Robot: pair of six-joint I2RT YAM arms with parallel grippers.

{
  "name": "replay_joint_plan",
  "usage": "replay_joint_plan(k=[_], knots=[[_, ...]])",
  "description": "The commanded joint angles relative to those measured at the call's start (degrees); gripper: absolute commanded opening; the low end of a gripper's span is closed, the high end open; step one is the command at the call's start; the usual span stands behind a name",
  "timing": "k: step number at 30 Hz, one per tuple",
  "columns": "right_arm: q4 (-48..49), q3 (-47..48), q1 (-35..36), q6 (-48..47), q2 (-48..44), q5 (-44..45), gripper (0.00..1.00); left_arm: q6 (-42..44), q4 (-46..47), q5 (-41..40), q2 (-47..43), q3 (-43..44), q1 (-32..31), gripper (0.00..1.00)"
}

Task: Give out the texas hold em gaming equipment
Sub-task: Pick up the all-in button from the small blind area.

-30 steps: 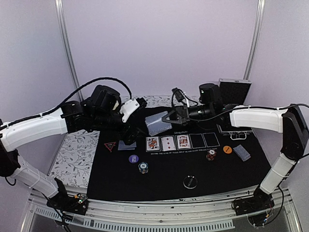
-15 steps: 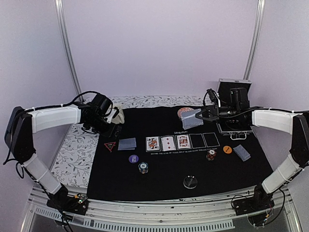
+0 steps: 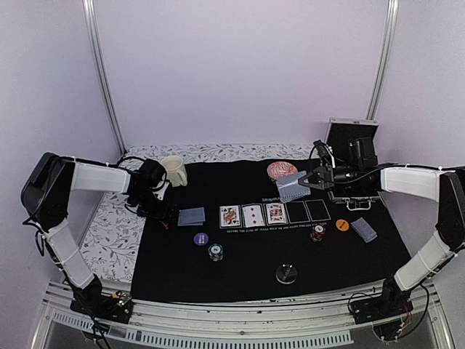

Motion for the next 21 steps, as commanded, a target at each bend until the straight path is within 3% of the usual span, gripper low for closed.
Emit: replay_joint_plan(k=[1, 7, 14, 21], knots=[[-0.1, -0.3, -0.5, -1.6, -0.3, -2.1, 0.02, -1.2, 4.3, 2.4, 0.6, -2.1, -0.2, 0.88], [-0.2, 0.1, -0.6, -2.0, 0.2, -2.4, 0.02, -0.9, 2.6, -3.6, 2.6, -2.4, -0.2, 0.86], [-0.8, 1.0, -1.0, -2.3, 1.3, -2.7, 0.02, -1.4, 1.1, -2.8, 4.6, -2.2, -0.3, 0.73], [-1.4, 1.1, -1.3, -2.5, 0.7, -2.6, 0.02, -1.9, 0.4, -4.7, 2.9, -3.6, -0.9, 0.72]])
